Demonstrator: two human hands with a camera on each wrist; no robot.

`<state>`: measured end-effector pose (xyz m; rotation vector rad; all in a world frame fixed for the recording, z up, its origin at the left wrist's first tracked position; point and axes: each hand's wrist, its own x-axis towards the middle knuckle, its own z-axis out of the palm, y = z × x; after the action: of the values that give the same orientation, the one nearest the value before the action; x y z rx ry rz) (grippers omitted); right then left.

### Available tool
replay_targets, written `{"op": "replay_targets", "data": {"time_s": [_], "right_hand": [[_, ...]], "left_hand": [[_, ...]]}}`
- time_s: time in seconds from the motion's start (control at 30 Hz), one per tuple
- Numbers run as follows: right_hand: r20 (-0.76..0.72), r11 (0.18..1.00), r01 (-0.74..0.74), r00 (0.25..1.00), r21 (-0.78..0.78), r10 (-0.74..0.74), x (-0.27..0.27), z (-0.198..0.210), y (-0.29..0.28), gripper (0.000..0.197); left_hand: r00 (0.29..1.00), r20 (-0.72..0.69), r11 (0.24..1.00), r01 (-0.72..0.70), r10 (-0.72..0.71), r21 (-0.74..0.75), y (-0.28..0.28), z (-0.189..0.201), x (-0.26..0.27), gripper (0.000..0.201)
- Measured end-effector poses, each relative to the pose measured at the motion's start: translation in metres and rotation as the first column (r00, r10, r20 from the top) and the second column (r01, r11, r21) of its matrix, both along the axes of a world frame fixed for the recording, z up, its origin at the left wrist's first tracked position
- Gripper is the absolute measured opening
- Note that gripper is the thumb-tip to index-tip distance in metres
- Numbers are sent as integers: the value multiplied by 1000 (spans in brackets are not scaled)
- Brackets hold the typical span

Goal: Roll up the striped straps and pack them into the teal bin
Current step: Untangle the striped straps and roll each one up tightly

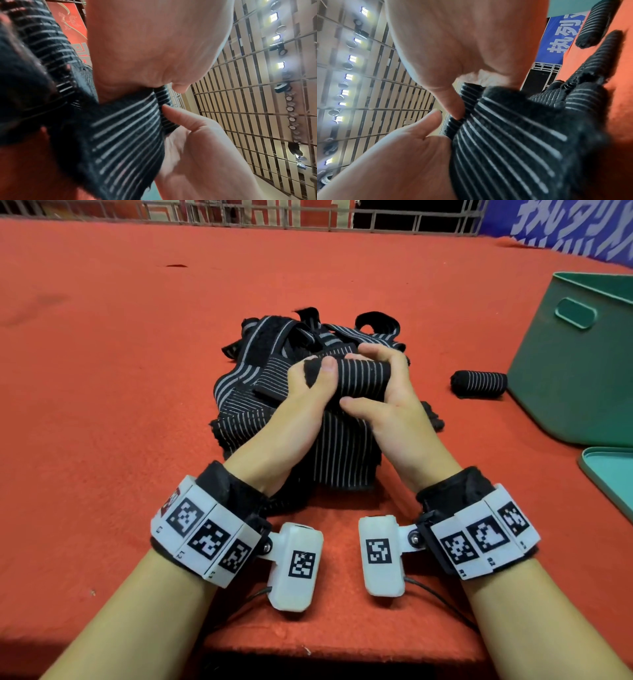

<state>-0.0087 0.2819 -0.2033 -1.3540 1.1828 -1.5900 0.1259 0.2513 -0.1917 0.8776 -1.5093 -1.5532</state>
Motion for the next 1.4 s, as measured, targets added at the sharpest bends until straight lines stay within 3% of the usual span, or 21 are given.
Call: {"op": "replay_targets", "data": {"time_s": [0.1,0.2,0.37,0.5,0.6,0.7,0.87,1.0,1.1,1.27,1.4], "right_hand": [[20,1000,-18,1000,23,17,1,1,1,68],[135,997,-64,989,44,57,5,1,0,75],[203,989,-118,974,91,97,2,-1,0,60],[74,984,-88,994,155,77,-7,10,5,37],[84,981,-32,996,190,16,-7,10,6,31],[117,990,25,992,136,-41,-8,4,5,25],[160,997,54,985,48,-61,-11,1,5,25],[148,992,124,981,-4,-122,-8,1,5,24],[93,988,155,984,-11,-153,-7,3,7,24],[15,994,110,994,19,-110,-9,3,7,26],[-27,999,29,999,15,-29,-10,2,9,42]], "left_hand": [[998,17,997,-57,58,-43,1,2,-2,43],[995,7,994,-96,97,-49,0,2,-1,38],[994,-30,994,-106,105,-20,-8,-4,3,38],[987,-50,984,-156,152,-90,-15,-3,10,40],[989,-53,972,-144,136,-186,-13,-1,10,33],[995,-66,971,-91,78,-221,-11,0,8,45],[986,-135,983,-115,95,-146,-14,-5,10,51],[996,-73,989,-67,57,-131,-13,-6,8,35],[996,-54,983,-77,69,-169,-16,-9,9,36],[994,-45,974,-104,97,-199,-17,-11,11,36],[995,-12,976,-95,94,-198,-18,-11,13,38]]}}
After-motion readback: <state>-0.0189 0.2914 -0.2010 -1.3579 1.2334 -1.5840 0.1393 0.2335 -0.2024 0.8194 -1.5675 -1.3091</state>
